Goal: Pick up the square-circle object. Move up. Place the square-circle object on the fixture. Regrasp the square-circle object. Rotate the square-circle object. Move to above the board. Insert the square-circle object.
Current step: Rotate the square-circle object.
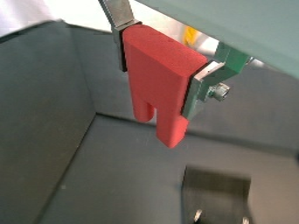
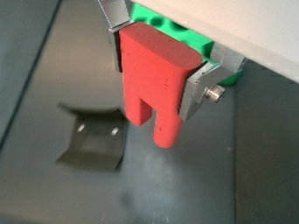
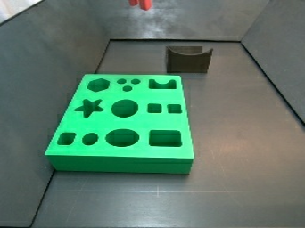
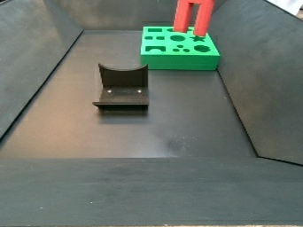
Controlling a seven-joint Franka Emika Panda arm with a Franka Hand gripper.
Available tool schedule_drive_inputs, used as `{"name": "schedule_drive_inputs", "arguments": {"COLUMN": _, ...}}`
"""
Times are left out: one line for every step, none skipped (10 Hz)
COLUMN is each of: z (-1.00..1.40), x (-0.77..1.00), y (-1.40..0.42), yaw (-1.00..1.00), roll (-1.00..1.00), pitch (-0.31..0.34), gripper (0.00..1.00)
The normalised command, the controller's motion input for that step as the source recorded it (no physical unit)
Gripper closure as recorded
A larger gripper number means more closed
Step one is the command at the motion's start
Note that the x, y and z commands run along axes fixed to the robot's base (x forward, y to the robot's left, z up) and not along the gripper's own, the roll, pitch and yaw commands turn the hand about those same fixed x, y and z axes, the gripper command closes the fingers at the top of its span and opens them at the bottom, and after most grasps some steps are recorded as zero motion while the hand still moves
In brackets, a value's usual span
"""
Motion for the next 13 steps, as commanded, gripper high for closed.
{"name": "schedule_drive_inputs", "arguments": {"z": 0.02, "x": 0.01, "y": 0.02, "yaw": -1.0, "roll": -0.95, "pitch": 0.482, "gripper": 1.0}}
{"name": "schedule_drive_inputs", "arguments": {"z": 0.03, "x": 0.03, "y": 0.02, "yaw": -0.77, "roll": -0.78, "pitch": 0.48, "gripper": 1.0}}
{"name": "schedule_drive_inputs", "arguments": {"z": 0.03, "x": 0.05, "y": 0.01, "yaw": -0.53, "roll": -0.56, "pitch": 0.42, "gripper": 1.0}}
{"name": "schedule_drive_inputs", "arguments": {"z": 0.01, "x": 0.08, "y": 0.01, "yaw": -0.26, "roll": -0.31, "pitch": 0.303, "gripper": 1.0}}
{"name": "schedule_drive_inputs", "arguments": {"z": -0.01, "x": 0.08, "y": 0.01, "yaw": -0.14, "roll": -0.2, "pitch": 0.216, "gripper": 1.0}}
{"name": "schedule_drive_inputs", "arguments": {"z": 0.0, "x": 0.05, "y": 0.01, "yaw": -1.0, "roll": -0.02, "pitch": 0.024, "gripper": 1.0}}
{"name": "schedule_drive_inputs", "arguments": {"z": 0.0, "x": 0.03, "y": 0.01, "yaw": -1.0, "roll": -0.02, "pitch": 0.016, "gripper": 1.0}}
{"name": "schedule_drive_inputs", "arguments": {"z": 0.0, "x": 0.02, "y": 0.01, "yaw": -1.0, "roll": -0.02, "pitch": 0.017, "gripper": 1.0}}
{"name": "schedule_drive_inputs", "arguments": {"z": 0.0, "x": 0.02, "y": 0.01, "yaw": -1.0, "roll": -0.02, "pitch": 0.017, "gripper": 1.0}}
{"name": "schedule_drive_inputs", "arguments": {"z": 0.0, "x": 0.02, "y": 0.01, "yaw": -1.0, "roll": -0.02, "pitch": 0.019, "gripper": 1.0}}
{"name": "schedule_drive_inputs", "arguments": {"z": 0.0, "x": 0.02, "y": 0.01, "yaw": -1.0, "roll": -0.02, "pitch": 0.02, "gripper": 1.0}}
{"name": "schedule_drive_inputs", "arguments": {"z": 0.0, "x": 0.02, "y": 0.01, "yaw": -1.0, "roll": -0.03, "pitch": 0.021, "gripper": 1.0}}
{"name": "schedule_drive_inputs", "arguments": {"z": 0.0, "x": 0.02, "y": 0.01, "yaw": -1.0, "roll": -0.03, "pitch": 0.022, "gripper": 1.0}}
